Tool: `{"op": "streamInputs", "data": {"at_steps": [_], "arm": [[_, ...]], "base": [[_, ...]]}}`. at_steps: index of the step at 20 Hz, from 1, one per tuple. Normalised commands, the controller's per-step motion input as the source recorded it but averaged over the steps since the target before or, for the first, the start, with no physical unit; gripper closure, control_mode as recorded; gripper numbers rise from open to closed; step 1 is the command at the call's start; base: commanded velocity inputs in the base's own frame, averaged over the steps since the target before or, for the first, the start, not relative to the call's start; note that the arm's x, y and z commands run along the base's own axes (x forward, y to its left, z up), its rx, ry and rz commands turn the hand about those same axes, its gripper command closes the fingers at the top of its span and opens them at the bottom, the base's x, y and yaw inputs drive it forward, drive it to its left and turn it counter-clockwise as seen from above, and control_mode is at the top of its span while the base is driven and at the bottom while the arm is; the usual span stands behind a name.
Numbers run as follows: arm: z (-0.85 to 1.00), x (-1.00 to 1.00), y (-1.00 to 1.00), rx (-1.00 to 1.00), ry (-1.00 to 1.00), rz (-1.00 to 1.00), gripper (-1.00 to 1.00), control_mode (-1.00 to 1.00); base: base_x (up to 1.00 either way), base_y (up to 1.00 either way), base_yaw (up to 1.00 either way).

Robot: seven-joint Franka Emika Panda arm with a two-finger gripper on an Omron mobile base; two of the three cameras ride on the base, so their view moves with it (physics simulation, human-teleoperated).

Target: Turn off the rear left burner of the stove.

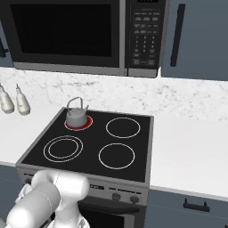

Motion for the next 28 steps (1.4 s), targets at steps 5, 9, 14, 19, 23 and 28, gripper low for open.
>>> {"op": "streamInputs", "data": {"at_steps": [5,9,14,19,23,28], "arm": [[0.04,0.21,0.00,0.00,0.01,0.00,-1.00,-1.00],[0.00,0.13,0.15,0.00,0.00,0.00,-1.00,-1.00],[0.02,0.03,0.06,0.00,0.00,0.00,-1.00,-1.00],[0.01,0.00,0.00,0.00,0.00,0.00,1.00,-1.00],[0.00,0.00,0.00,0.00,0.00,0.00,1.00,-1.00],[0.08,0.00,0.00,0.07,0.01,0.00,1.00,-1.00]], "base": [[0.00,0.00,0.00],[0.00,0.00,0.00],[0.00,0.00,0.00],[0.00,0.00,0.00],[0.00,0.00,0.00],[0.00,0.00,0.00]]}}
